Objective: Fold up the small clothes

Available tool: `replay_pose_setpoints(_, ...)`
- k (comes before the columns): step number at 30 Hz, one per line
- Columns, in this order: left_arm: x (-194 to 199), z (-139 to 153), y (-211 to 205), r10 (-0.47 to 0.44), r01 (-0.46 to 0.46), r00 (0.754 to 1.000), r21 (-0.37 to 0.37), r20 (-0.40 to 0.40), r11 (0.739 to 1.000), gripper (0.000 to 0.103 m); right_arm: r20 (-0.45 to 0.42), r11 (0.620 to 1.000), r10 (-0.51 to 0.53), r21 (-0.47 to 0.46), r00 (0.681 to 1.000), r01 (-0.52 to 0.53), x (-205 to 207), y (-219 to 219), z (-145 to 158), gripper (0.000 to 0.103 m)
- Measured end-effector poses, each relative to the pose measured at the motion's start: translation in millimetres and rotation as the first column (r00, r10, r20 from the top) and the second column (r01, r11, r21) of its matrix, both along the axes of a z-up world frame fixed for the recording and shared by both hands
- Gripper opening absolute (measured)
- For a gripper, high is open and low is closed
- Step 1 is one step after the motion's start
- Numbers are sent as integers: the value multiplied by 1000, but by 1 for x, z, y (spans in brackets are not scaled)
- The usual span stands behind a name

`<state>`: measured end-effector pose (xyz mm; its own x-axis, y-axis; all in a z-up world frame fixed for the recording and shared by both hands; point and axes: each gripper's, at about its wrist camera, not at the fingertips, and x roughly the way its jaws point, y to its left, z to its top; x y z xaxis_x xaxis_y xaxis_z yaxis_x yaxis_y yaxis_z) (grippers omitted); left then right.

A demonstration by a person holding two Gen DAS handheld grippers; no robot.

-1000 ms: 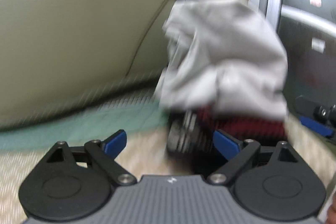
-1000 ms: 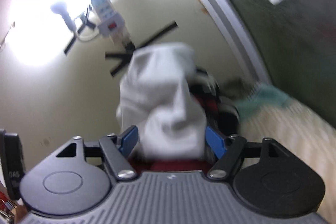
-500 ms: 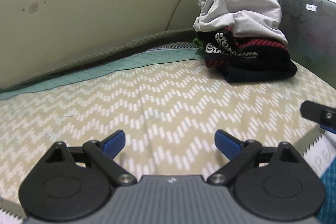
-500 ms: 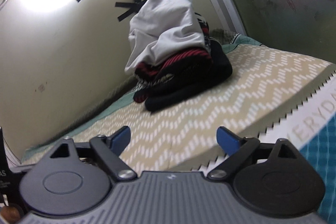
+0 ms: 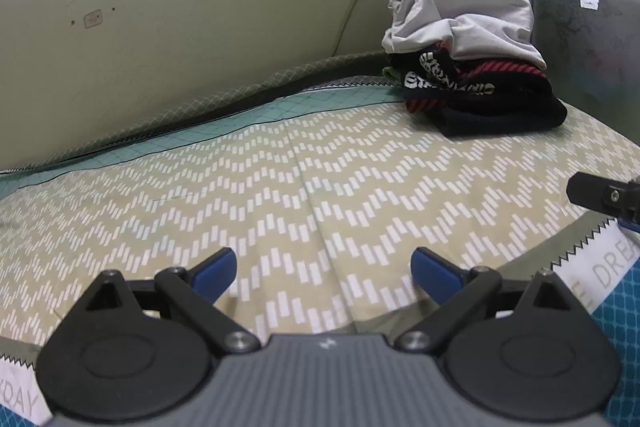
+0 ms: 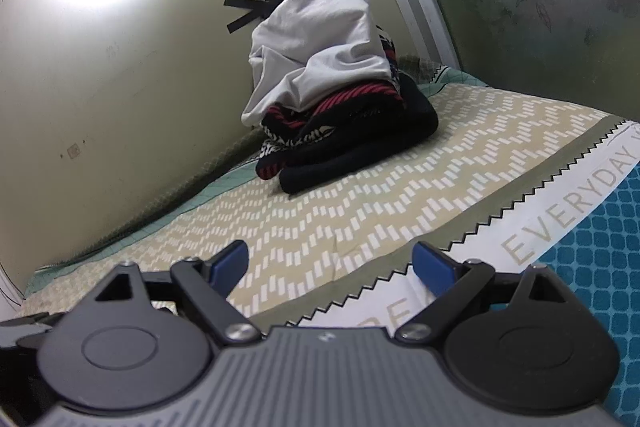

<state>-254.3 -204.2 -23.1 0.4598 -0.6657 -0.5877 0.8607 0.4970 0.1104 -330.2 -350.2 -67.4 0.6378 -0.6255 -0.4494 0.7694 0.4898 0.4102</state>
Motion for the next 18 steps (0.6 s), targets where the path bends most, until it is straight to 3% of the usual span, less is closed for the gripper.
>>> replay_pose_setpoints(18, -2, -1, 0, 6, -6, 1000, 2, 15, 1000, 103, 19, 1000, 30, -10, 999, -30, 1, -1, -1, 89)
